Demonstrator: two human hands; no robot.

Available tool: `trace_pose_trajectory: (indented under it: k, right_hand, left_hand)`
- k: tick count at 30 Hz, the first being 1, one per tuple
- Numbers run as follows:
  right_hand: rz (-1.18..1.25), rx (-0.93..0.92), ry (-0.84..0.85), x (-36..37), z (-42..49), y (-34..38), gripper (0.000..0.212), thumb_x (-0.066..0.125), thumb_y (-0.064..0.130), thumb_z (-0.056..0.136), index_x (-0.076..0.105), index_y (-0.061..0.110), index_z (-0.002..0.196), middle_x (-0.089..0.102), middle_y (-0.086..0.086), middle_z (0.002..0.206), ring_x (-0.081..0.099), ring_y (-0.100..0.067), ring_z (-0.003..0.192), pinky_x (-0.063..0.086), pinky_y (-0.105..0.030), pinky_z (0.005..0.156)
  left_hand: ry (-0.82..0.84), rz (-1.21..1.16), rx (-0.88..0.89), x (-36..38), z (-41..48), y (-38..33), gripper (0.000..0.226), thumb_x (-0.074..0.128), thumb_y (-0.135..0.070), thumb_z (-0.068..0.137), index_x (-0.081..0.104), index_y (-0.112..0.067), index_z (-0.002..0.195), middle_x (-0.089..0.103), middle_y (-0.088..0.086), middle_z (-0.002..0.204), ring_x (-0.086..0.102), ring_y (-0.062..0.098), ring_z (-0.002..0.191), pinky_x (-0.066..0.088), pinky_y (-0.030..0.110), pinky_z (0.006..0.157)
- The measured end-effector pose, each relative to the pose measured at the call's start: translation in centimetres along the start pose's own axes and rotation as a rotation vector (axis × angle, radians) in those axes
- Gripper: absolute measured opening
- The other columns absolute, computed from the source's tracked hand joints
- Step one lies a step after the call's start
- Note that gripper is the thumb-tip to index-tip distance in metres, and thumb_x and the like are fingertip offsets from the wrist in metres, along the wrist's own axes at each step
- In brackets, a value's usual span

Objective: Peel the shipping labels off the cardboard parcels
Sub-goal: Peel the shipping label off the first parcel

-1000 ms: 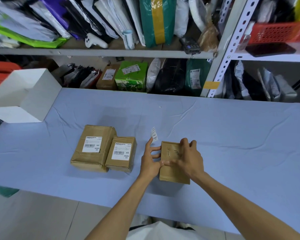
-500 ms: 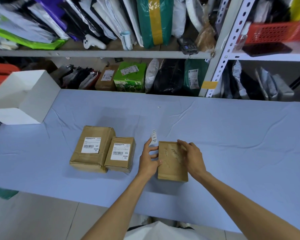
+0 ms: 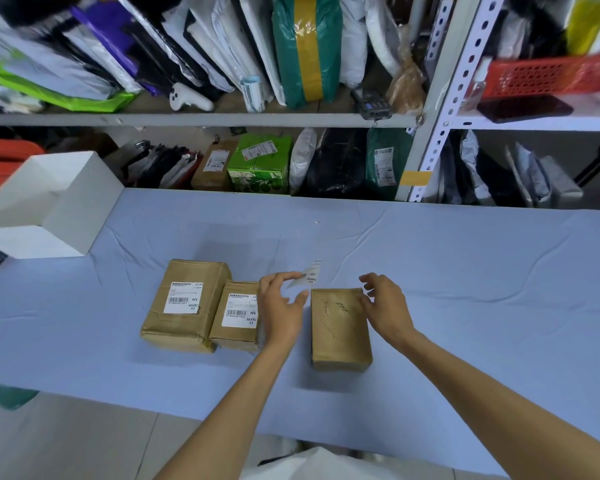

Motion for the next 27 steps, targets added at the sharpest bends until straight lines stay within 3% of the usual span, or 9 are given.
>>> trace_pose_trajectory:
  k: [5,9,11,13,17,21,23,27]
  right_hand:
    - [0.107,-0.197,-0.004,-0.1,-0.1,4.2,0.047,0.062,0.018,0.09,0.047,0.023,0.135,0.054,0.002,0.114,0.057,-0.011,0.094,0.05,-0.022,0.08]
    - [0.15,-0.299,0.051,0.4,-0.6,6.8,0.054,0.065,0.012,0.085,0.049,0.024,0.135,0.048,0.004,0.112,0.055,-0.011,0.095,0.051,-0.022,0.08]
    - [0.209,-0.244,0.083,0.7,-0.4,6.5,0.051,0.066,0.006,0.081,0.056,0.017,0.13,0.052,0.002,0.111,0.058,-0.013,0.093,0.047,-0.013,0.077]
    - [0.277,-0.157,0.094,0.7,-0.2,5.7,0.047,0.066,0.0,0.079,0.059,0.01,0.125,0.056,-0.002,0.111,0.062,-0.013,0.086,0.047,-0.007,0.066]
    - [0.305,-0.084,0.074,0.2,0.0,4.6,0.038,0.072,0.002,0.078,0.066,0.01,0.115,0.066,-0.004,0.103,0.063,-0.005,0.077,0.05,-0.011,0.06]
    - [0.288,-0.043,0.09,0.1,0.2,3.9,0.029,0.071,-0.005,0.076,0.069,0.002,0.105,0.068,-0.01,0.094,0.061,-0.005,0.07,0.049,-0.008,0.06]
    - [0.273,-0.047,0.084,0.0,0.1,3.8,0.023,0.07,-0.006,0.076,0.071,0.002,0.097,0.068,-0.011,0.09,0.061,-0.008,0.069,0.051,-0.013,0.063]
    - [0.269,-0.049,0.046,-0.2,0.0,3.5,0.014,0.066,-0.007,0.076,0.071,0.005,0.082,0.068,-0.011,0.087,0.064,-0.02,0.076,0.057,-0.035,0.071]
  left_hand:
    - [-0.033,-0.023,0.015,-0.4,1.1,-2.4,0.021,0.072,-0.004,0.08,0.061,-0.021,0.084,0.065,-0.011,0.086,0.061,0.004,0.082,0.045,0.006,0.066]
    - [0.022,-0.124,-0.058,0.4,1.1,-2.5,0.033,0.065,0.008,0.077,0.057,-0.024,0.083,0.064,-0.007,0.085,0.066,0.012,0.074,0.056,0.024,0.065]
    - [0.042,-0.175,-0.102,0.8,1.1,-2.2,0.032,0.064,0.007,0.077,0.059,-0.023,0.085,0.064,-0.003,0.087,0.066,0.016,0.077,0.057,0.03,0.069]
    - [0.054,-0.25,-0.162,1.1,1.1,-1.8,0.03,0.064,0.008,0.077,0.06,-0.019,0.089,0.065,0.001,0.091,0.065,0.016,0.08,0.055,0.026,0.066]
    - [0.133,-0.382,-0.252,1.8,1.0,-1.0,0.034,0.064,0.014,0.076,0.06,-0.015,0.094,0.065,0.004,0.093,0.064,0.016,0.086,0.053,0.017,0.064]
    - [0.228,-0.425,-0.262,2.5,0.0,-1.2,0.039,0.066,0.015,0.077,0.058,-0.005,0.109,0.064,0.002,0.097,0.068,0.002,0.077,0.053,0.014,0.063]
    - [0.248,-0.43,-0.258,2.8,-0.3,-1.3,0.041,0.067,0.014,0.077,0.057,-0.003,0.113,0.062,0.003,0.098,0.068,-0.002,0.075,0.051,0.012,0.061]
    - [0.257,-0.419,-0.266,2.9,-0.6,-1.2,0.041,0.067,0.012,0.079,0.055,-0.002,0.115,0.06,0.01,0.106,0.064,0.004,0.083,0.051,0.011,0.062]
Point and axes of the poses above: each hand's wrist, its own z-axis towards the middle knuckle, its own x-axis out of the palm, y = z × x, the point moved 9 cm from there along z, towards the middle knuckle
